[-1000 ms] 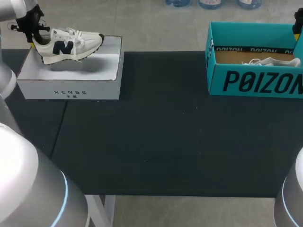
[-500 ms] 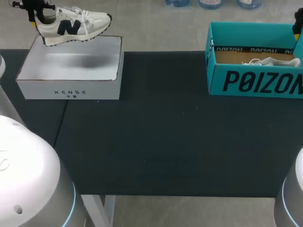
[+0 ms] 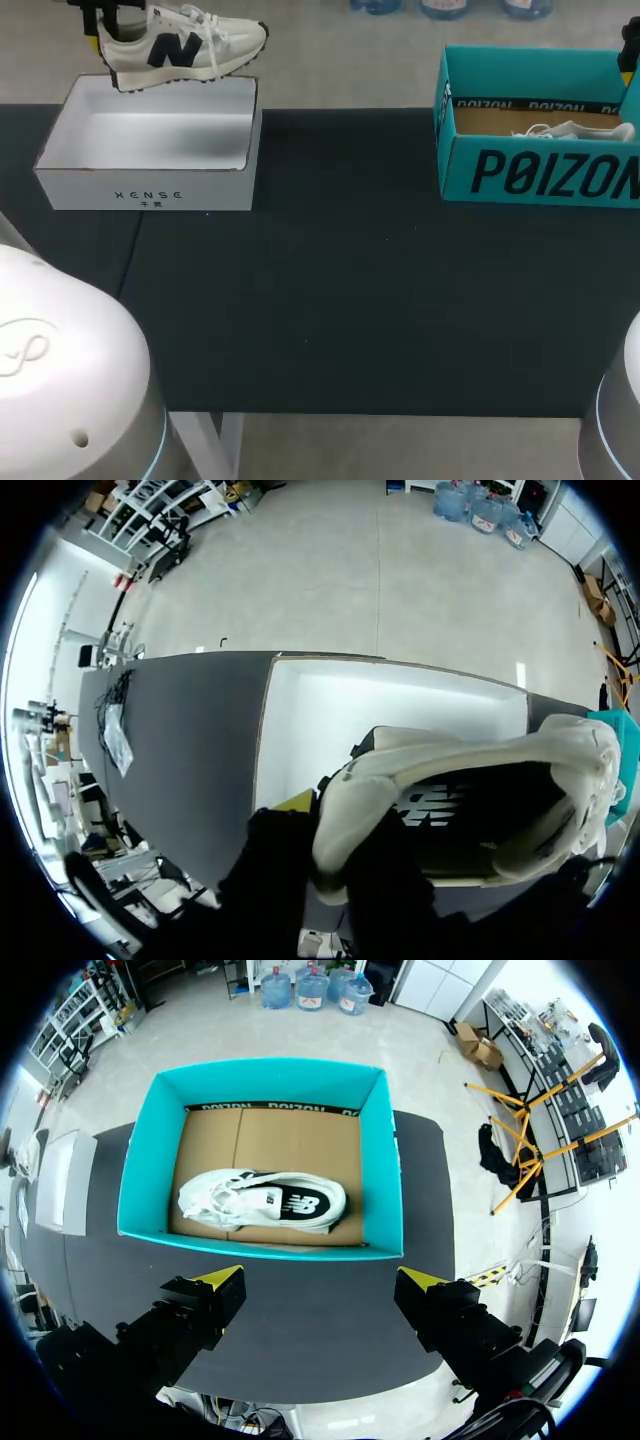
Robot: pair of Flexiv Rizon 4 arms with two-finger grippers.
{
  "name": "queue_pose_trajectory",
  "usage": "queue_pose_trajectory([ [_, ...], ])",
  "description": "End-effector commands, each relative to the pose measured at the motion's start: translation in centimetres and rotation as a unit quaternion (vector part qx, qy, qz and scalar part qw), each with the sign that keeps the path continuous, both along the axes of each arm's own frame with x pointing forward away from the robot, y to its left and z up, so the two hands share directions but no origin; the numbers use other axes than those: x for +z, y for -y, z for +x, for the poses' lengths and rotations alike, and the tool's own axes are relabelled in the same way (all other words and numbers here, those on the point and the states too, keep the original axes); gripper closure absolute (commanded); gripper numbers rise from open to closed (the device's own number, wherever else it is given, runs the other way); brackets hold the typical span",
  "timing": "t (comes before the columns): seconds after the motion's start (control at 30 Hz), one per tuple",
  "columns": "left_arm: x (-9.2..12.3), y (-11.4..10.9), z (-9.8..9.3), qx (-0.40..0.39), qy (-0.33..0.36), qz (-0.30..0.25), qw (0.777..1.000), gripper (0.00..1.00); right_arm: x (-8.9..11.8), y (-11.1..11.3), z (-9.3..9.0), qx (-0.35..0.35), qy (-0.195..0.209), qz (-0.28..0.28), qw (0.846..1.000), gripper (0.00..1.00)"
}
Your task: Take the shoe out of the shoebox, open the shoe tongue, remove and reinsert the insole, then place the shoe into the shoebox
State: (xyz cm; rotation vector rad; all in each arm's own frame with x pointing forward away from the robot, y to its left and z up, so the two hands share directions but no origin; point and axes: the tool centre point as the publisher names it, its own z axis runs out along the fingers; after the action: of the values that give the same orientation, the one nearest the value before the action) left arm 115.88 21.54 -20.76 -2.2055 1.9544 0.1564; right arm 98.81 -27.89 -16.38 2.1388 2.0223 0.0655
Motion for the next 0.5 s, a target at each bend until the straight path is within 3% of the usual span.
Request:
queue_pose_trajectory([
  [0.03,1.4,2.7,-6.1,-0.021,0.108,0.025,0.994,1.00,0.0,0.0,0.0,0.000,0.000,0.000,1.000,0.00],
  [0.1,1.6,3.7,-7.1,-0.025,0.104,0.018,0.994,1.00,0.0,0.0,0.0,0.000,0.000,0.000,1.000,0.00],
  [0.5,1.6,3.7,-7.1,-0.025,0.104,0.018,0.994,1.00,0.0,0.0,0.0,0.000,0.000,0.000,1.000,0.00],
])
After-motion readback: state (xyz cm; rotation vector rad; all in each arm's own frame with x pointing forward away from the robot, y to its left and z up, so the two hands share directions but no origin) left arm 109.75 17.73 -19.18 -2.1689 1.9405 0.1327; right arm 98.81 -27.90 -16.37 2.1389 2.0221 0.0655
